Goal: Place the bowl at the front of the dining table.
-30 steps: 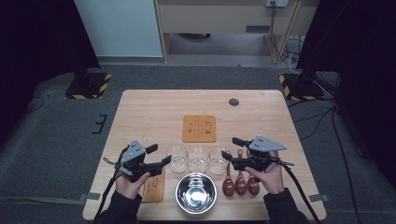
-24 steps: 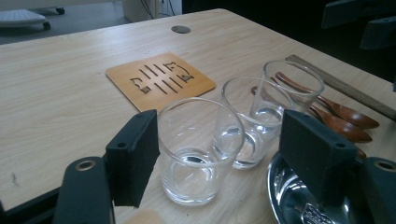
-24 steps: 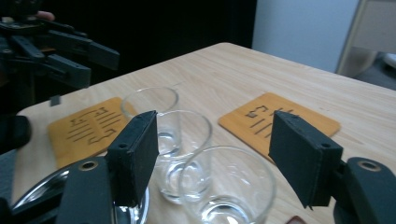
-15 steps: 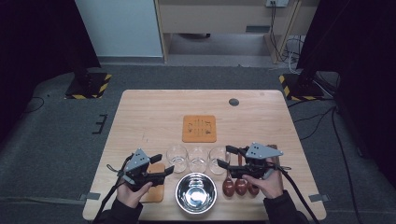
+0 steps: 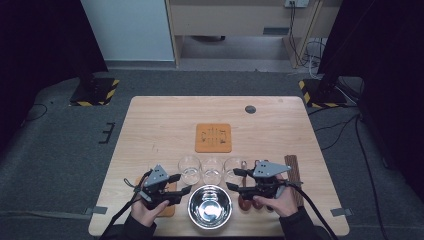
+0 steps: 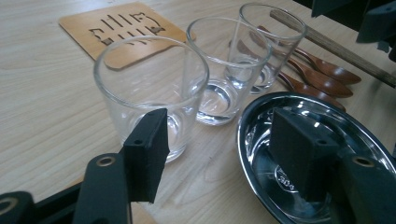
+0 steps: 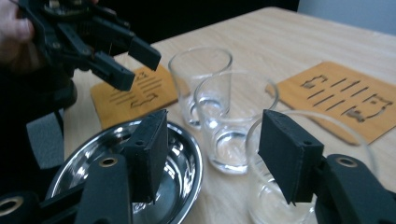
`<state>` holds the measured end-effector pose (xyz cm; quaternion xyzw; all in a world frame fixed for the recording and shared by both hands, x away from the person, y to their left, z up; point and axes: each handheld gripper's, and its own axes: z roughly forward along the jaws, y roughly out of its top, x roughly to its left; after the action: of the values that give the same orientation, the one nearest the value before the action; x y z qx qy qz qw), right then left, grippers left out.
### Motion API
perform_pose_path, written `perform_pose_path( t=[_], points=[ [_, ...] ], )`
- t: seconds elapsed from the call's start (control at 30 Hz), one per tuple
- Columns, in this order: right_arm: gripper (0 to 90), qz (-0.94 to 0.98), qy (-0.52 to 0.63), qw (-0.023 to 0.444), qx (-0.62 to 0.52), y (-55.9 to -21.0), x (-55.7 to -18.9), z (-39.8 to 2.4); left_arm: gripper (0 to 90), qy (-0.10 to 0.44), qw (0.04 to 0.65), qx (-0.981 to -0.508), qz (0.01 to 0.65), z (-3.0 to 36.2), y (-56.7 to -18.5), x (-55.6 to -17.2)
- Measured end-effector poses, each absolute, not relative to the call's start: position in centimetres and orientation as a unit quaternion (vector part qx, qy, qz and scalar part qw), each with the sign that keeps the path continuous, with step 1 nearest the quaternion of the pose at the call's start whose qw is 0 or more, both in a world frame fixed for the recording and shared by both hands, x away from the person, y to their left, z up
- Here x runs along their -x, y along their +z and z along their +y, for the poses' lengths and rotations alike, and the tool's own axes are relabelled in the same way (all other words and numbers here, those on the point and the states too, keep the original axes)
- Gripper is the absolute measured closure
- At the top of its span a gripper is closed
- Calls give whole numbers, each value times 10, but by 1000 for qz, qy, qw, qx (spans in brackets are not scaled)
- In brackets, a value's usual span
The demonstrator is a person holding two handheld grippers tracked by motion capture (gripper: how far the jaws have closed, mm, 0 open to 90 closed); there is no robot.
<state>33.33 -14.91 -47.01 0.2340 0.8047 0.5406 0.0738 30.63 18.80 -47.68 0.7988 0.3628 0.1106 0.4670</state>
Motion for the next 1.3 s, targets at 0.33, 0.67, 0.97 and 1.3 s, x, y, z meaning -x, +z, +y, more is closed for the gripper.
perform_pose_path(
  t=[0.33, 0.67, 0.97, 1.3],
  points=[
    [490, 835, 496, 49, -232, -483, -333, -138, 424, 83, 438, -820, 360, 172, -494, -307],
    [549, 857, 455, 29, -240, -497, -332, -128, 499, 55, 415, -828, 373, 163, -507, -311],
    [585, 870, 426, 23, -247, -511, -332, -117, 616, 26, 412, -831, 373, 158, -512, -316],
    [641, 869, 421, 26, -260, -515, -332, -113, 726, 18, 397, -838, 373, 151, -515, -318]
  ],
)
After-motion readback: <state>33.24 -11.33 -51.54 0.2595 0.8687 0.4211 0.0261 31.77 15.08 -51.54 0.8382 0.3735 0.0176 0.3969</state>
